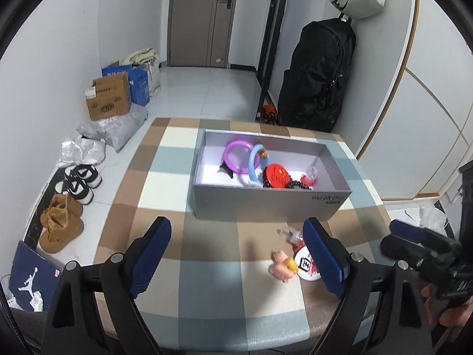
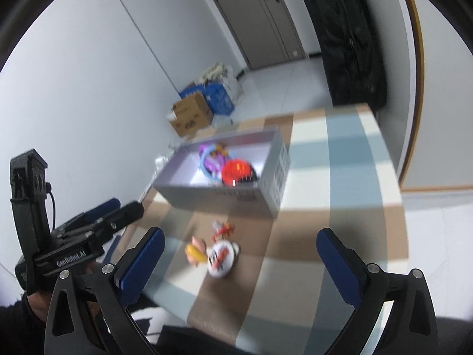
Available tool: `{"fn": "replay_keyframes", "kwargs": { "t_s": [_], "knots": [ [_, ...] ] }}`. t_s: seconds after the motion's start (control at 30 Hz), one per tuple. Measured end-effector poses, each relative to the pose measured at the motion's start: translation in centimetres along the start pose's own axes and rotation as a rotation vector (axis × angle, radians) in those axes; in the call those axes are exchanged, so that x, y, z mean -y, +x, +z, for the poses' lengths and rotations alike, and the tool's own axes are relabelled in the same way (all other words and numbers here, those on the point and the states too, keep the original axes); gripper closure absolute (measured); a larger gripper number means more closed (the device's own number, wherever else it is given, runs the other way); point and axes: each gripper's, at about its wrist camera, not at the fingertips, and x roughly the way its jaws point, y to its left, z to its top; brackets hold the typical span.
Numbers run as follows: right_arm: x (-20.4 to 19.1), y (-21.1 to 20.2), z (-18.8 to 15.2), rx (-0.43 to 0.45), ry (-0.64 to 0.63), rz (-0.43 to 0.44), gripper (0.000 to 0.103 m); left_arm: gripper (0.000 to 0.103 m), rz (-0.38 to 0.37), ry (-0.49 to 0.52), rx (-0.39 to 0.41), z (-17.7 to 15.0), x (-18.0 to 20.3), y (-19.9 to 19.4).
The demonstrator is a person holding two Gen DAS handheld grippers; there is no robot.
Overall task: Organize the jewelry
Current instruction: 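Move the right tool to the white printed badge and grasp it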
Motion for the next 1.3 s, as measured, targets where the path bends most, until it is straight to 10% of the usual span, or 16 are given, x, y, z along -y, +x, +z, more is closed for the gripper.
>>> {"fn": "replay_keyframes", "kwargs": {
  "t_s": [0.6, 0.97, 1.3],
  "knots": [
    [-1.5, 5.7, -1.9, -0.220, 0.017, 0.017, 0.047, 0.015, 0.030, -0.030, -0.051, -0.3, -1.2, 1.0],
    [-2.2, 6.6, -2.1, -0.240, 0.004, -0.047, 0.086, 0.015, 0.021, -0.087, -0.082, -0.2, -2.3, 1.5],
    [-2.2, 4.5, -1.9, -0.198, -0.020, -0.022, 0.098, 0.015, 0.022, -0.053, -0.083, -0.1, -1.8, 1.6]
  ]
}}
